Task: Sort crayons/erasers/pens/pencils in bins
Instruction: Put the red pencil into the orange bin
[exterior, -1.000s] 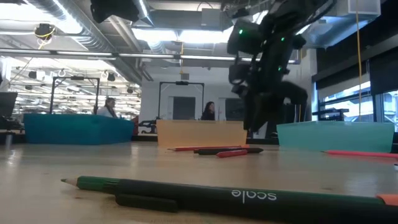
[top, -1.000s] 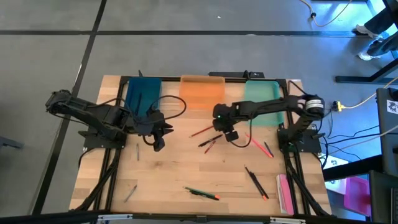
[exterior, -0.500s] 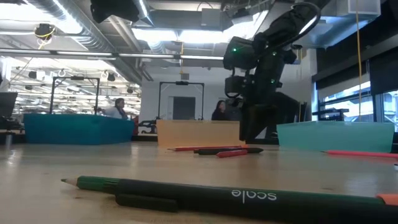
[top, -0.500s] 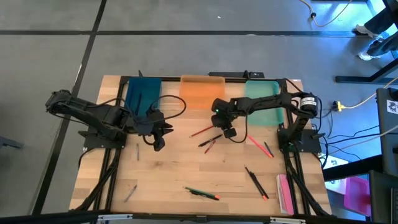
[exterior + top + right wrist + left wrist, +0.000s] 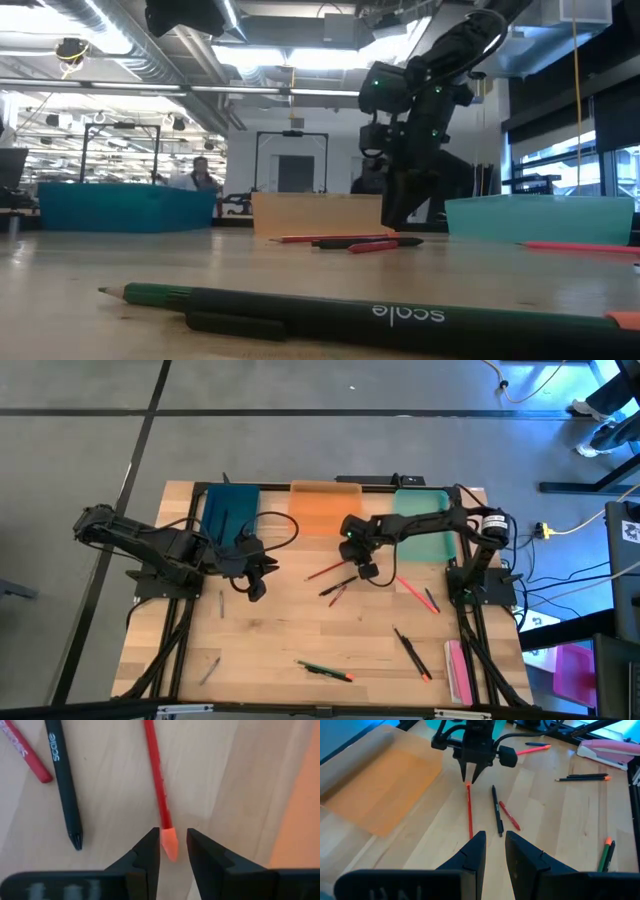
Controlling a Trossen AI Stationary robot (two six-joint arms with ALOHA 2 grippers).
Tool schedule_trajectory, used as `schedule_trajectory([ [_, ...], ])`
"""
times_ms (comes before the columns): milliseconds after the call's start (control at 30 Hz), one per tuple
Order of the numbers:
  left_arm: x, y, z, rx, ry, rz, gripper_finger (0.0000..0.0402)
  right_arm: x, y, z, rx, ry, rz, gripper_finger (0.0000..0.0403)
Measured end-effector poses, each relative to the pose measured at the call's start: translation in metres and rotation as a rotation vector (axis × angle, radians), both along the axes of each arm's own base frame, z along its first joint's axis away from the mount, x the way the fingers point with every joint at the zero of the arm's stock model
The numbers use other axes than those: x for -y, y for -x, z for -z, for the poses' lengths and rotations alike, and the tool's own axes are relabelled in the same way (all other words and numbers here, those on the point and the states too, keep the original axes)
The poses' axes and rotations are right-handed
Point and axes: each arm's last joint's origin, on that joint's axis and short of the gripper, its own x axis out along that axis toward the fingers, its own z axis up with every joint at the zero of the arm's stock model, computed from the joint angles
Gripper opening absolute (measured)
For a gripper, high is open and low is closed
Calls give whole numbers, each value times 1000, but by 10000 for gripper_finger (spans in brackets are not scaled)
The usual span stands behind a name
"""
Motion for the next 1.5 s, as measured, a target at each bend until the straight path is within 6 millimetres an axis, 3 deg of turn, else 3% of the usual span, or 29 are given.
schedule_trajectory([
  [233,0,0,0,-1,0,-1,65,1,-3,18,-49,-13,-19,102],
  [433,0,0,0,0,1,-3,65,3,-3,21,-51,-14,-16,100],
  [800,0,0,0,0,2,-3,65,2,-3,22,-60,-28,7,32],
  [1033,0,0,0,0,2,-3,65,2,-3,22,-54,-73,63,54],
  [1267,0,0,0,0,2,-3,65,-2,3,7,-26,-177,130,42],
  [1500,0,0,0,0,2,-3,65,-6,7,-22,56,-256,153,46],
])
